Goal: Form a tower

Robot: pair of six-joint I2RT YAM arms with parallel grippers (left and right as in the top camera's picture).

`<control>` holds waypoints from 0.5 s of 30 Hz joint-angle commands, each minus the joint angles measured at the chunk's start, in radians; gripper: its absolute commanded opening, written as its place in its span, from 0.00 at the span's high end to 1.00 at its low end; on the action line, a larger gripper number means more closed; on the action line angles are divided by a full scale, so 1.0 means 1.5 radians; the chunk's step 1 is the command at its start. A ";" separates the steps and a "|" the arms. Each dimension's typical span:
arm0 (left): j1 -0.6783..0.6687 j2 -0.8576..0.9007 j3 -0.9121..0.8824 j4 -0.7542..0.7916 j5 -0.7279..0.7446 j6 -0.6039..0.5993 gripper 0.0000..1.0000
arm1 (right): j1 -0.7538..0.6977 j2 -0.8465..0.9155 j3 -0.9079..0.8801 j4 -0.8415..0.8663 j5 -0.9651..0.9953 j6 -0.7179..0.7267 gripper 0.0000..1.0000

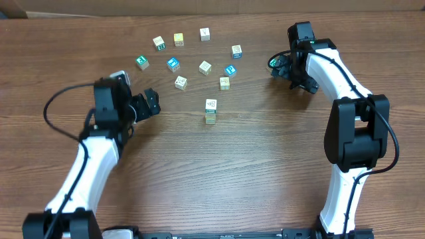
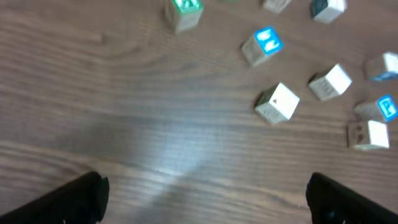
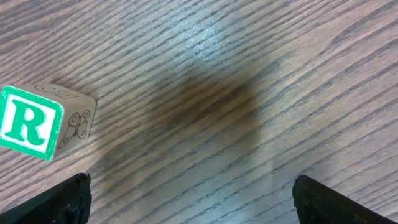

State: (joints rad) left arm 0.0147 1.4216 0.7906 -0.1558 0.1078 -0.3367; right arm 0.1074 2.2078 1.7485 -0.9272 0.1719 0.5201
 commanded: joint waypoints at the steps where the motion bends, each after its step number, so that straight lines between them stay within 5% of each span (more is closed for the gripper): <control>1: -0.001 -0.048 -0.087 0.074 -0.007 0.010 0.00 | 0.002 -0.024 -0.001 0.002 0.005 0.002 0.00; 9: -0.001 -0.120 -0.255 0.251 -0.058 0.010 0.00 | 0.002 -0.024 -0.001 0.002 0.005 0.002 0.00; 15: -0.001 -0.169 -0.321 0.260 -0.098 0.011 0.00 | 0.002 -0.024 -0.001 0.002 0.005 0.002 0.00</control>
State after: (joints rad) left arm 0.0147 1.2201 0.3580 0.2226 0.0238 -0.3363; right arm 0.1070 2.2078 1.7485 -0.9283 0.1719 0.5198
